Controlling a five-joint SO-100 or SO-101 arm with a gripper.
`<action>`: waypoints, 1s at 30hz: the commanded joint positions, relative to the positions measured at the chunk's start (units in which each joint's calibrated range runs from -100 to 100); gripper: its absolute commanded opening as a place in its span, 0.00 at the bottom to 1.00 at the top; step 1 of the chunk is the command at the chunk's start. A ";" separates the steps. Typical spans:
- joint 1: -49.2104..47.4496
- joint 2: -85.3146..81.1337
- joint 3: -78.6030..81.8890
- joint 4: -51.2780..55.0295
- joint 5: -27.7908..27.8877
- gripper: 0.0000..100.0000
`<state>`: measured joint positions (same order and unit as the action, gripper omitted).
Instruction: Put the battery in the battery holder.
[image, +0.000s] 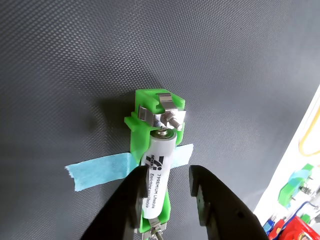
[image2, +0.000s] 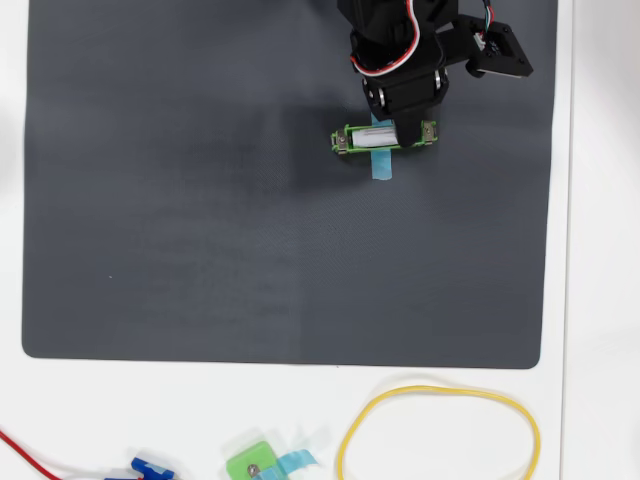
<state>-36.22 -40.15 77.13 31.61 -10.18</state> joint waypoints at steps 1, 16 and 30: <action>-0.47 -0.83 -0.57 -0.67 0.12 0.07; 0.67 -13.28 -0.39 0.21 -0.20 0.13; 1.08 -10.47 0.58 -0.49 0.17 0.00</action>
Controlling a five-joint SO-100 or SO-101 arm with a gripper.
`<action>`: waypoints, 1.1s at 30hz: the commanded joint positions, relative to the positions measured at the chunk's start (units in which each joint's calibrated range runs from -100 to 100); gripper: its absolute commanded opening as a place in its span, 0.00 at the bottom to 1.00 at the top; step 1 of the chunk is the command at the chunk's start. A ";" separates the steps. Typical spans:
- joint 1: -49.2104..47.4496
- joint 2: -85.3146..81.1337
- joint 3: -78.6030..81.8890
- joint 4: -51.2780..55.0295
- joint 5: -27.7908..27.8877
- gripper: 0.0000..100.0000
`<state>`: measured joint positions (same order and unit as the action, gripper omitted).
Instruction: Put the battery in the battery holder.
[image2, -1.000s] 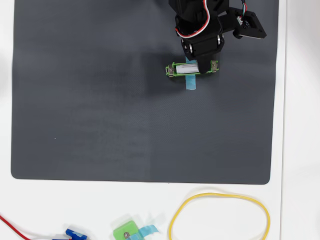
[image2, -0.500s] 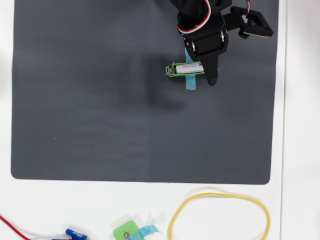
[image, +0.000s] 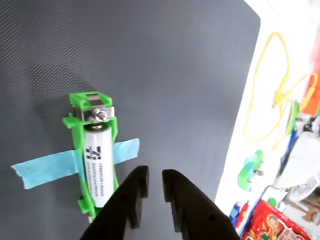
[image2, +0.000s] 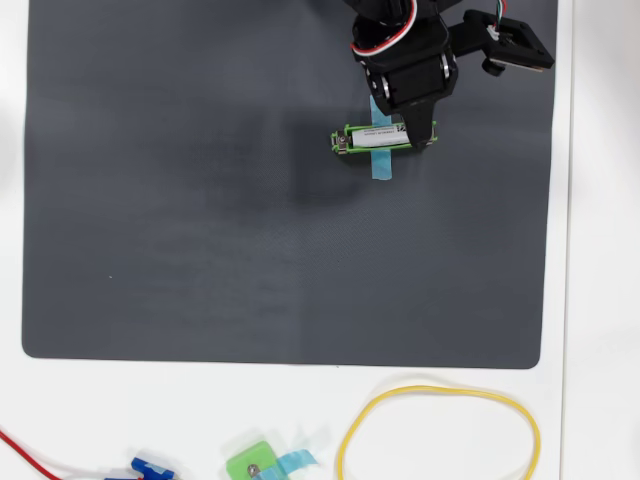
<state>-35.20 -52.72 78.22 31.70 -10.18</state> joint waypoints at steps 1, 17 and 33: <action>0.07 5.08 -1.13 -0.67 0.17 0.00; -0.24 9.69 -2.27 -0.84 0.17 0.00; -2.11 9.77 -2.27 -0.75 1.32 0.00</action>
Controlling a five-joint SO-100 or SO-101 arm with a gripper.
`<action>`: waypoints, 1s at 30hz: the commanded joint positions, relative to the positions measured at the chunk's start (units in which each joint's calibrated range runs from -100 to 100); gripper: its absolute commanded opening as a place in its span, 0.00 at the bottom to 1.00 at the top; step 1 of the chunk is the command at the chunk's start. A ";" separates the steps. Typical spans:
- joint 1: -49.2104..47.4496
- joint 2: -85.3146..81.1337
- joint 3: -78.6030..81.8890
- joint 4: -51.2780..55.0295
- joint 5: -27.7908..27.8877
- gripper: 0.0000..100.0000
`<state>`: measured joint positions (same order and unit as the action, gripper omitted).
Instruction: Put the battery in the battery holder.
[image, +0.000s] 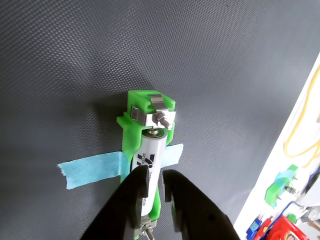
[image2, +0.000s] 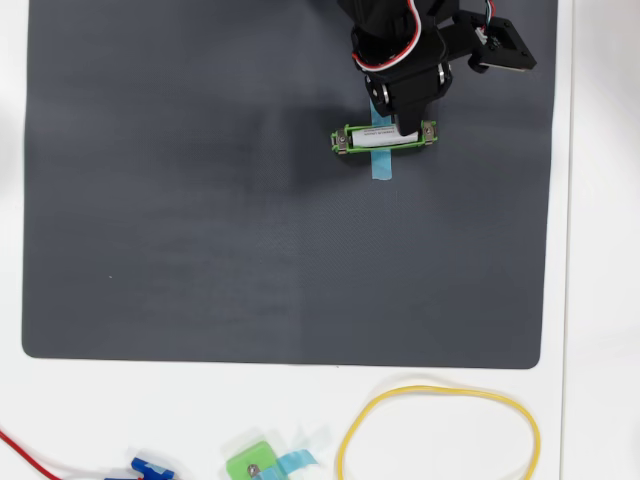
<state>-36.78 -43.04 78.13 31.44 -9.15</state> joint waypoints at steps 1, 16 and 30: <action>-0.53 0.18 -2.18 -0.49 0.33 0.00; -0.53 3.68 -3.15 -0.41 1.48 0.00; -0.53 4.70 -5.18 0.12 1.53 0.00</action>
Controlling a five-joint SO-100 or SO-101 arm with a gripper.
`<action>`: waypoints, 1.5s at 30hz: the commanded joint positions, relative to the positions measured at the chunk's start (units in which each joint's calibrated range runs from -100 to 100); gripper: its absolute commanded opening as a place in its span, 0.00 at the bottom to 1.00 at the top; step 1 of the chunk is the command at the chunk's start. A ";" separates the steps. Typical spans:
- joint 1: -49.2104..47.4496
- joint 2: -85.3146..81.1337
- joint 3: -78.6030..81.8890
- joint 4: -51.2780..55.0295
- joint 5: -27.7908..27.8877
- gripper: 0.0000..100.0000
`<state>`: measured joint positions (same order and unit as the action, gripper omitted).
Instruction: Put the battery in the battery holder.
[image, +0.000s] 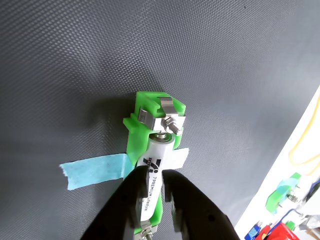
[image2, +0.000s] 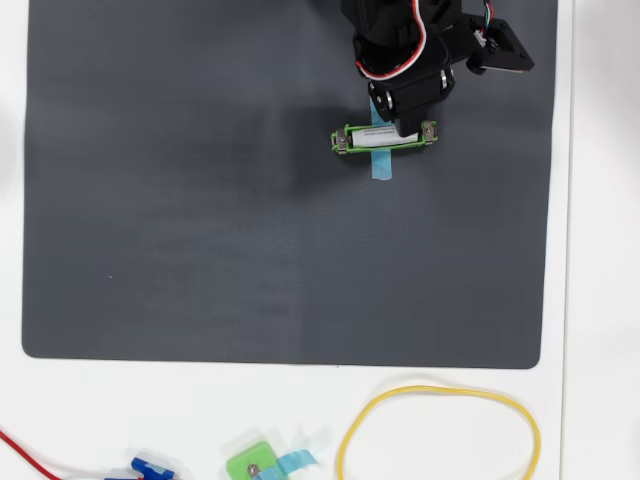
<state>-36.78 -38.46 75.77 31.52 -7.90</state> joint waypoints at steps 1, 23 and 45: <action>-0.53 0.12 -2.82 0.03 0.29 0.00; -0.53 5.58 -6.78 4.66 0.29 0.00; -0.02 6.00 -6.78 0.56 0.34 0.00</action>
<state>-36.78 -32.17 70.87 35.66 -7.70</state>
